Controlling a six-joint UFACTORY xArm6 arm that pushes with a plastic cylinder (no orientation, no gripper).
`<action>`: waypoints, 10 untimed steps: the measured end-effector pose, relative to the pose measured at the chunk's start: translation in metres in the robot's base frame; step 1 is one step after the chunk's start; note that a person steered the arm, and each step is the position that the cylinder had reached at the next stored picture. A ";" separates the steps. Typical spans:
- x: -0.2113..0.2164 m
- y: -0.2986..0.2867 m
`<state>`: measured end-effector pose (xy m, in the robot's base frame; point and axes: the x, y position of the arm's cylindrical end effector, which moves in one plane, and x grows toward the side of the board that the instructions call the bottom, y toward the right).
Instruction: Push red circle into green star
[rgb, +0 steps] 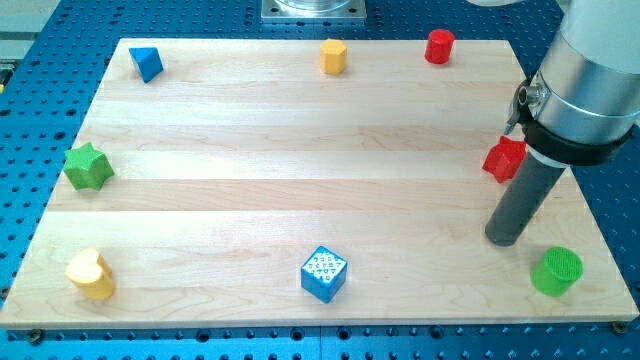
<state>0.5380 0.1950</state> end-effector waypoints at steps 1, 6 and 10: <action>0.000 0.000; 0.010 -0.018; -0.016 -0.039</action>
<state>0.5223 0.1561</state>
